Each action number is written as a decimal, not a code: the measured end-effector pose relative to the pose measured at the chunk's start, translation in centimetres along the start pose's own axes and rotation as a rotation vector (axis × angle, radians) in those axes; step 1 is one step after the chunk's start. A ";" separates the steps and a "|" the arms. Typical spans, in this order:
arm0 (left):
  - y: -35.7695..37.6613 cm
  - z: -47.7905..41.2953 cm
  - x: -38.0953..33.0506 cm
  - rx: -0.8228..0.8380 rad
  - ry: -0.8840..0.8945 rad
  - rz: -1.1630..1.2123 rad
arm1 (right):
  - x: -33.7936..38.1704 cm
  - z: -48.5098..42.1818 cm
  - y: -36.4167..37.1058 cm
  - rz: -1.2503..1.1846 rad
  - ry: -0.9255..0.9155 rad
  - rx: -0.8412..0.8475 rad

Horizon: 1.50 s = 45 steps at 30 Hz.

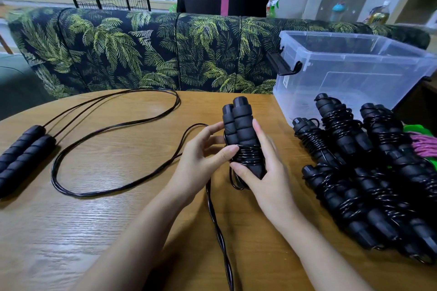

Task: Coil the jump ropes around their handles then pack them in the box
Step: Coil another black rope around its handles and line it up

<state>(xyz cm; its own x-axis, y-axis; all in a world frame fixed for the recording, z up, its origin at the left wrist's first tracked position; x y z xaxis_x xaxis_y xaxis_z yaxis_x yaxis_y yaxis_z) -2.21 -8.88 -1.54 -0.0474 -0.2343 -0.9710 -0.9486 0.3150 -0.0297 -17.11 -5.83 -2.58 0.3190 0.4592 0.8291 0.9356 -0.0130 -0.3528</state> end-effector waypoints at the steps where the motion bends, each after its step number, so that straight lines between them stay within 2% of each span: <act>1: 0.1 0.0 -0.1 -0.012 0.007 0.003 | 0.1 0.0 0.1 0.064 -0.009 -0.015; 4: 0.2 0.1 -0.2 -0.046 0.011 0.015 | 0.2 -0.1 0.1 0.153 -0.039 -0.058; 8: 0.0 0.0 -0.3 -0.024 -0.001 0.049 | 0.2 -0.2 -0.3 -0.005 -0.023 -0.061; 14: 0.2 0.1 -0.1 -0.049 -0.018 0.103 | 0.3 -0.2 0.0 0.010 -0.038 -0.051; 19: 0.0 0.1 -0.7 0.004 -0.029 0.142 | 0.0 -0.1 -0.3 -0.158 0.004 -0.012; 25: -0.2 0.1 -0.3 -0.086 0.003 0.081 | 0.2 0.0 -0.1 0.175 -0.074 -0.077; 34: -0.3 0.1 -0.5 -0.025 -0.006 0.131 | 0.0 -0.2 -0.5 0.016 -0.063 -0.060; 40: -0.4 0.2 -0.4 -0.091 0.022 0.072 | 0.1 0.2 -0.3 0.293 -0.098 -0.109; 45: -0.3 0.3 -0.3 -0.122 0.039 0.015 | 0.5 0.4 0.5 0.446 -0.091 -0.071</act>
<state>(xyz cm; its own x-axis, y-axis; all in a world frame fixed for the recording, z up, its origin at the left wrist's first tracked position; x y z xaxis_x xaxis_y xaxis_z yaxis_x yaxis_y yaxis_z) -1.82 -8.60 -1.32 -0.0717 -0.2671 -0.9610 -0.9787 0.2048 0.0161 -16.57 -5.29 -2.51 0.6810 0.4711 0.5606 0.7193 -0.2867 -0.6328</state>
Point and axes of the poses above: each hand's wrist, its own z-axis away from the middle knuckle, its own y-axis out of the palm, x = y × z, the point moved 3 cm from there along -z, towards the middle knuckle, and after that the axes turned 8 degrees about x, right-handed, at the moved point
